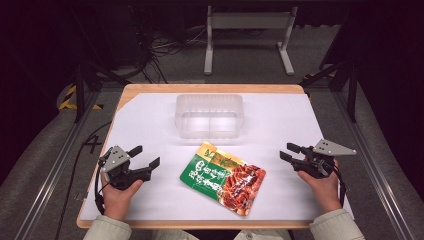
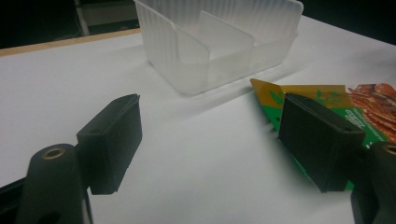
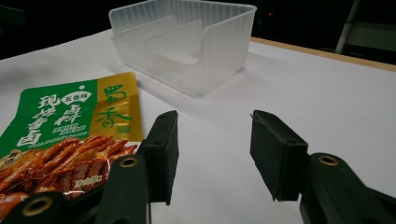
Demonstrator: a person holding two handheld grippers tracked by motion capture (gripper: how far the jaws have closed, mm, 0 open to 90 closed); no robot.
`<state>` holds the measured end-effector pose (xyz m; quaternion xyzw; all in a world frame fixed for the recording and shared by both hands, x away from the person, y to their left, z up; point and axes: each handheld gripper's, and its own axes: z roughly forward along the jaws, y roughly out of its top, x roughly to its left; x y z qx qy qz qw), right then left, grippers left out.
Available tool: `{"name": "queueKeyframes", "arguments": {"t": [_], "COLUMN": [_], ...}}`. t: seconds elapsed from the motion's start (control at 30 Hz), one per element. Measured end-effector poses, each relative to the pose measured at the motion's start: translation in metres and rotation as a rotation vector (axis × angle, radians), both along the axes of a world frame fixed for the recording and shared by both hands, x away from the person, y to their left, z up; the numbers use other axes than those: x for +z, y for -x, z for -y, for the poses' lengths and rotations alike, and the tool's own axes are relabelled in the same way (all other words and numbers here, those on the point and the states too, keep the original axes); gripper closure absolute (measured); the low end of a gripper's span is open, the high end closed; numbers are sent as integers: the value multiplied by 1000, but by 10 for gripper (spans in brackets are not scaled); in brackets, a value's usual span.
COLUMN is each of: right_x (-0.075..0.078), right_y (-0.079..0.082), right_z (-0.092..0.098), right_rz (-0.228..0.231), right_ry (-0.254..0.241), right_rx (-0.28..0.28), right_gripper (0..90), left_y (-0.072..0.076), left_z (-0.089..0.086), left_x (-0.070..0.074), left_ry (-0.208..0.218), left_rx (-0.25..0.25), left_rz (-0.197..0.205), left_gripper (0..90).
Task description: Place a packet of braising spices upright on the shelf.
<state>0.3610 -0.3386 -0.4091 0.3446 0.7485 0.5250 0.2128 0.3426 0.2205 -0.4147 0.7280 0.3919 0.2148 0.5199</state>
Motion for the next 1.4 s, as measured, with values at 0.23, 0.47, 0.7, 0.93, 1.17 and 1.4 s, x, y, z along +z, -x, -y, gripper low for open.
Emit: {"name": "queueKeyframes", "arguments": {"t": [0.23, 0.47, 0.7, 0.93, 1.17, 1.4], "right_x": [1, 3, 1, 1, 1, 0], "right_y": [0, 1, 2, 6, 7, 4], "right_z": [0, -3, -3, -2, -1, -6], "right_rz": [0, -12, -11, -9, -15, -19], "right_ry": [0, -3, 0, 6, 6, 18], "right_rx": [-5, 12, 13, 6, 0, 13], "right_gripper": [498, 499, 448, 433, 433, 430], "left_y": [-1, -2, -8, -14, -21, -31], "left_z": [8, 25, 41, 62, 70, 83], "left_x": [8, 12, 14, 11, 1, -15], "left_ry": [28, 20, 83, 29, 45, -16], "left_rx": [-21, -83, -117, -127, -141, -168], "left_rz": [-3, -5, -15, -40, -109, -233], "left_gripper": [201, 177, 159, 150, 196, 225]}}
